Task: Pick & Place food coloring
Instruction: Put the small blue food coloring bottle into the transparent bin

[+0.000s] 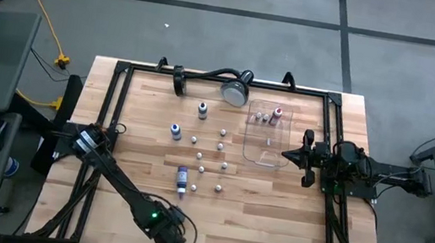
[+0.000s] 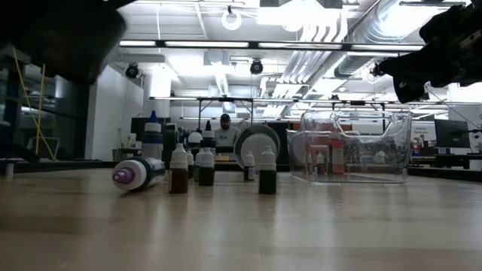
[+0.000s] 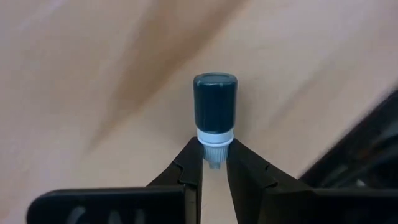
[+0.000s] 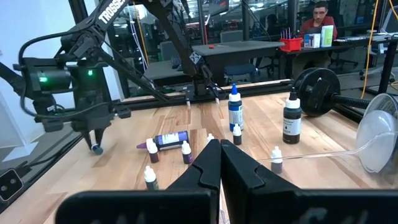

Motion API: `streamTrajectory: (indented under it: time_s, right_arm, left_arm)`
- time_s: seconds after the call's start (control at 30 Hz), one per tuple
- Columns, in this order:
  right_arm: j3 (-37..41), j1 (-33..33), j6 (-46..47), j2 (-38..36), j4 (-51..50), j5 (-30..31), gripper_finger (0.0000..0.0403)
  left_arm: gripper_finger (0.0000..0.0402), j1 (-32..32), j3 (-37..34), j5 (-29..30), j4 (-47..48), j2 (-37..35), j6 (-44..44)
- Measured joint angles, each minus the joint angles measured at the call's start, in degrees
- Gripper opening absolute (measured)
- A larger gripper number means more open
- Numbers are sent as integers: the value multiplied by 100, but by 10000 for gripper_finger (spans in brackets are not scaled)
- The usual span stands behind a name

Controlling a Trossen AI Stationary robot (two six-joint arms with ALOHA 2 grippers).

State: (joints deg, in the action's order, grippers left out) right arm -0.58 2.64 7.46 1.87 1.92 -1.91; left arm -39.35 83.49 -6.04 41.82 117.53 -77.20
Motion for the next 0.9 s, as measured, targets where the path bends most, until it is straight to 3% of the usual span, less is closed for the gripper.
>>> streamTrajectory:
  time_s: [0.37,0.9]
  right_arm:
    - [0,-1,0,0,-1,0,0]
    - [0,0,0,0,2,0,0]
  left_arm:
    - [42,514,392,-98,-999,-5,784]
    - [42,1217,690,-115,-1038,-25,1247]
